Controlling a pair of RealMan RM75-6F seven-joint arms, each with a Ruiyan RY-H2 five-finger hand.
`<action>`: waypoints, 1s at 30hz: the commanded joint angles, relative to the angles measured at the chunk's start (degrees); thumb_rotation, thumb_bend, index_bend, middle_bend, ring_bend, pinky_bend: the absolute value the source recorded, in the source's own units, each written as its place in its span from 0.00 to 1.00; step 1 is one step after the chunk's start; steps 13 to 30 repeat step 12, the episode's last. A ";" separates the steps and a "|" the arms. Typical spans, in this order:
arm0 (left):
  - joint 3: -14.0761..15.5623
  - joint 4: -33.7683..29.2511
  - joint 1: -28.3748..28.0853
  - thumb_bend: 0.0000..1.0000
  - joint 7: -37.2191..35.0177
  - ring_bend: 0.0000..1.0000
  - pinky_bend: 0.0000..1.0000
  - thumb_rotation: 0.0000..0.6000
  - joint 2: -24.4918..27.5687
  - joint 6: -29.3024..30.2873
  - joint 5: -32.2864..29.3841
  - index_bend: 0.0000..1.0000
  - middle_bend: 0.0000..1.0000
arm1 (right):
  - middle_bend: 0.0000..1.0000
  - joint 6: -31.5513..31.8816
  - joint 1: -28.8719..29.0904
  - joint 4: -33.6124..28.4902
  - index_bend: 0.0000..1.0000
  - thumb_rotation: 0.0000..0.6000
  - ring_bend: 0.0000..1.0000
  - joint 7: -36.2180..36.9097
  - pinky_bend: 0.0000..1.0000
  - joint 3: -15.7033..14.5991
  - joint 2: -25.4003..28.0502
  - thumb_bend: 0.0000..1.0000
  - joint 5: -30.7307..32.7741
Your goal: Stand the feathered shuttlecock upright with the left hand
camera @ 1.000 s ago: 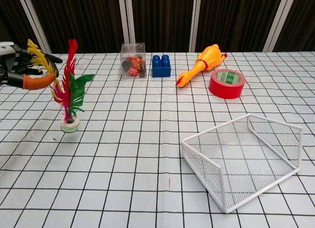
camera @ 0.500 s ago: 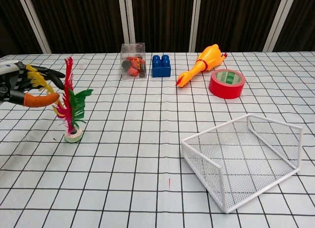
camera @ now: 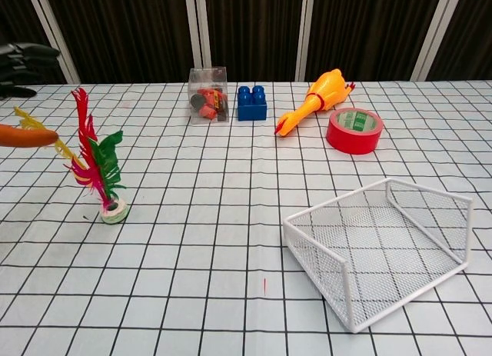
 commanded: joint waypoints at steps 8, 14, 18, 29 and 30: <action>8.87 4.91 11.71 0.18 13.08 0.00 0.00 1.00 10.46 16.65 13.00 0.02 0.00 | 0.00 0.17 0.00 0.26 0.00 1.00 0.00 -1.18 0.00 -0.05 -0.29 0.34 -0.30; 11.68 8.26 15.44 0.17 14.89 0.00 0.00 1.00 11.12 19.43 13.45 0.00 0.00 | 0.00 0.38 -0.06 0.22 0.00 1.00 0.00 -1.61 0.00 -0.07 -0.37 0.34 -0.47; 11.68 8.26 15.44 0.17 14.89 0.00 0.00 1.00 11.12 19.43 13.45 0.00 0.00 | 0.00 0.38 -0.06 0.22 0.00 1.00 0.00 -1.61 0.00 -0.07 -0.37 0.34 -0.47; 11.68 8.26 15.44 0.17 14.89 0.00 0.00 1.00 11.12 19.43 13.45 0.00 0.00 | 0.00 0.38 -0.06 0.22 0.00 1.00 0.00 -1.61 0.00 -0.07 -0.37 0.34 -0.47; 11.68 8.26 15.44 0.17 14.89 0.00 0.00 1.00 11.12 19.43 13.45 0.00 0.00 | 0.00 0.38 -0.06 0.22 0.00 1.00 0.00 -1.61 0.00 -0.07 -0.37 0.34 -0.47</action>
